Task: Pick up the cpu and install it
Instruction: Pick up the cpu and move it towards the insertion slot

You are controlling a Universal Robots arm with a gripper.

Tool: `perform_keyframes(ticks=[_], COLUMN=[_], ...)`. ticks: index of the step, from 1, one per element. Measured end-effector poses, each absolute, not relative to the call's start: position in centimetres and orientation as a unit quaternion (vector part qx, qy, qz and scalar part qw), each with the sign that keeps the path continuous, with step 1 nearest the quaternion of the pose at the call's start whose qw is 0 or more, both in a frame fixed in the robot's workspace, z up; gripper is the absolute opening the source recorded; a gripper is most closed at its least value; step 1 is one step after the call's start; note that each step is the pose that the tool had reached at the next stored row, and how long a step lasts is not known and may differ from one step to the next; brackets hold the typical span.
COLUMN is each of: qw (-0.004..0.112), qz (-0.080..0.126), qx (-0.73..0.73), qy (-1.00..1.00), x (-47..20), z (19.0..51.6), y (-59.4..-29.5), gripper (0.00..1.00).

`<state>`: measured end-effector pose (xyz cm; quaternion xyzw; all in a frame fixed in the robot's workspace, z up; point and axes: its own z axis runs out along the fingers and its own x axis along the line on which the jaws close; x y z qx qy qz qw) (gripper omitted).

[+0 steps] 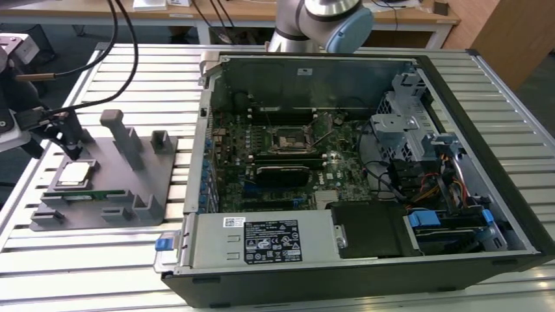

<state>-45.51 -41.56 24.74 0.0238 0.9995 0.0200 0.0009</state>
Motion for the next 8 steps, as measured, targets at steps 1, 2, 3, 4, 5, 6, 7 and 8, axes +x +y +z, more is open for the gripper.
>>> perform_keyframes(ticks=[1,2,3,4,5,6,7,8], qw=[0.001,0.001,0.001,0.001,0.001,0.001,0.001,0.001], qz=[0.020,0.020,0.020,0.020,0.020,0.020,0.020,0.020], qx=[0.024,0.024,0.024,0.024,0.024,0.024,0.024,0.024], qy=[1.000,1.000,1.000,1.000,1.000,1.000,1.000,1.000], x=[-45.6,-45.6,-45.6,-45.7,-45.7,-45.7,-45.8,-45.9], z=[24.6,24.4,24.2,24.0,23.8,23.6,23.5,23.3], y=[-41.5,-41.4,-41.3,-41.3,-41.2,-41.2,-41.1,-41.1], gripper=[0.65,0.65,0.65,0.65,0.65,0.65,0.65,0.65])
